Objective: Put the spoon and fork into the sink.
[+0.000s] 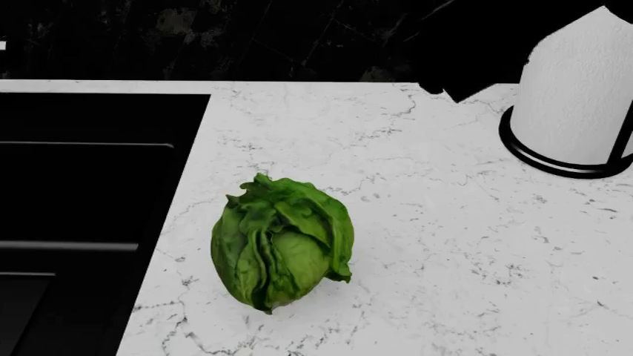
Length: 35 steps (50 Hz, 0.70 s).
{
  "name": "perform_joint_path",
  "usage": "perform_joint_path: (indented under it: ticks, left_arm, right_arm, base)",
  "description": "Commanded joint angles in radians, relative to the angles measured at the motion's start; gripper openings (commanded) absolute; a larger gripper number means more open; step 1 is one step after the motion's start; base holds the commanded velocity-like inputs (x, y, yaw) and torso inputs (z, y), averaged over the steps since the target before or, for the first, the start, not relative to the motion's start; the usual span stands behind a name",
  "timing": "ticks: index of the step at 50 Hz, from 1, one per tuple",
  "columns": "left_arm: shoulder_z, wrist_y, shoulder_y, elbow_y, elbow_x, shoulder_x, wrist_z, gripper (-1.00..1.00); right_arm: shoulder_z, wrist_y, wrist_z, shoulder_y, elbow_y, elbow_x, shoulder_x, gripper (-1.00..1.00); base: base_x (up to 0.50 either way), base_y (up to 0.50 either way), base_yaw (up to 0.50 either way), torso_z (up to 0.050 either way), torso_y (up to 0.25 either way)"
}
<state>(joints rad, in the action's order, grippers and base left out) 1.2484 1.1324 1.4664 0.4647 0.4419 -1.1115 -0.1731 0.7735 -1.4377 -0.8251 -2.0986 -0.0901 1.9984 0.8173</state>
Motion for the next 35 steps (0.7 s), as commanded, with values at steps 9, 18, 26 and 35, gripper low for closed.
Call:
perform_joint_path:
  ticks: [9, 18, 26, 35]
  left_arm:
    - [0.094, -0.048, 0.025, -0.527, -0.006, 0.284, -0.054, -1.0]
    - [0.245, -0.109, 0.018, -0.631, 0.002, 0.336, -0.189, -1.0]
    - [0.351, -0.111, 0.006, -0.636, 0.036, 0.332, -0.281, -1.0]
    - [0.424, -0.08, -0.001, -0.578, 0.054, 0.303, -0.384, -1.0]
  right_arm:
    - [-0.042, 0.053, 0.005, 0.062, -0.062, 0.017, 0.068, 1.0]
    - [-0.034, 0.059, 0.005, 0.06, -0.06, 0.019, 0.062, 1.0]
    - [-0.029, 0.062, 0.008, 0.061, -0.063, 0.019, 0.061, 1.0]
    - [-0.026, 0.063, 0.011, 0.057, -0.066, 0.023, 0.065, 1.0]
  base:
    - [0.0, 0.0, 0.0, 0.0, 0.0]
    - [0.0, 0.0, 0.0, 0.0, 0.0]
    - [0.0, 0.0, 0.0, 0.0, 0.0]
    - [0.0, 0.0, 0.0, 0.0, 0.0]
